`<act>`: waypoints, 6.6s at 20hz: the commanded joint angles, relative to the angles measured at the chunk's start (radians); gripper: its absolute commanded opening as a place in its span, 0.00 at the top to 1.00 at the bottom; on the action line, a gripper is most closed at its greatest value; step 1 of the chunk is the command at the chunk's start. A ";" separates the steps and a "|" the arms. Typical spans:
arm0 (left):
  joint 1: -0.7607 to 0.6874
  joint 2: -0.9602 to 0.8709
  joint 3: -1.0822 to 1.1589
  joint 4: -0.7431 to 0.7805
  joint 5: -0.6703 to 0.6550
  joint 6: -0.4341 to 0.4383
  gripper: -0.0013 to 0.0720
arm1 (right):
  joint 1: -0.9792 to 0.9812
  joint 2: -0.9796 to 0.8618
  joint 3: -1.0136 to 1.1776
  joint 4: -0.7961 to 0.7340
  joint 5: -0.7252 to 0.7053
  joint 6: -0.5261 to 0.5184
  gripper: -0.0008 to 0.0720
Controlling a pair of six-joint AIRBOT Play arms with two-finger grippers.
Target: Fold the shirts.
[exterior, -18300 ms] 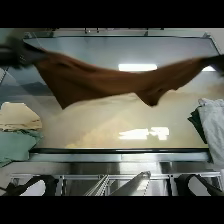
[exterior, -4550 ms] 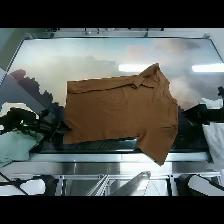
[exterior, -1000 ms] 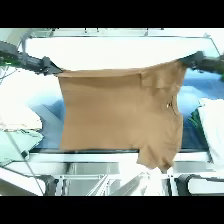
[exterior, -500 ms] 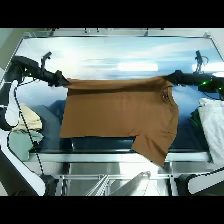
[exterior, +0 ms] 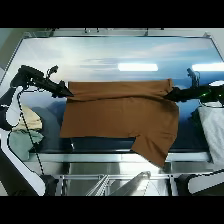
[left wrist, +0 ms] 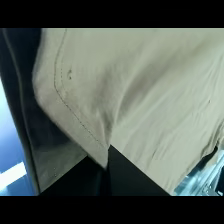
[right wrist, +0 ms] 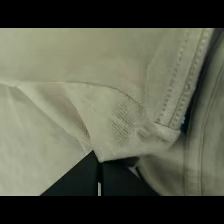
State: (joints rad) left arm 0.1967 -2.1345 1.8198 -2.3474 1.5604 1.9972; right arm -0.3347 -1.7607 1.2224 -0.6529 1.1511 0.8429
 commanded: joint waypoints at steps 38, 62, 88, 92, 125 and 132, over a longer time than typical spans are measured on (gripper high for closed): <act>0.133 0.498 -0.836 0.080 0.057 -0.016 0.15 | -0.135 0.591 -0.927 0.097 -0.018 0.178 0.96; 0.014 0.538 -0.967 0.224 -0.243 -0.037 0.95 | -0.135 0.591 -0.927 0.097 0.000 0.176 0.69; 0.034 0.586 -0.895 0.171 0.042 0.050 0.95 | -0.145 0.741 -0.909 0.097 0.153 0.220 0.96; 0.101 0.689 -0.800 0.172 0.096 0.040 0.94 | -0.188 0.921 -0.790 0.097 0.136 0.335 0.96; 0.078 0.082 0.158 0.173 0.041 -0.163 0.01 | -0.116 0.101 -0.055 -0.035 -0.152 0.198 0.10; 0.087 0.163 0.159 0.171 0.037 -0.192 0.10 | 0.042 -0.027 -0.051 0.064 -0.150 0.197 0.10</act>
State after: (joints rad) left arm 0.2848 -2.0022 1.9827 -2.1769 1.6070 1.8133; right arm -0.3553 -1.7439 1.1694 -0.6075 1.0016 1.0256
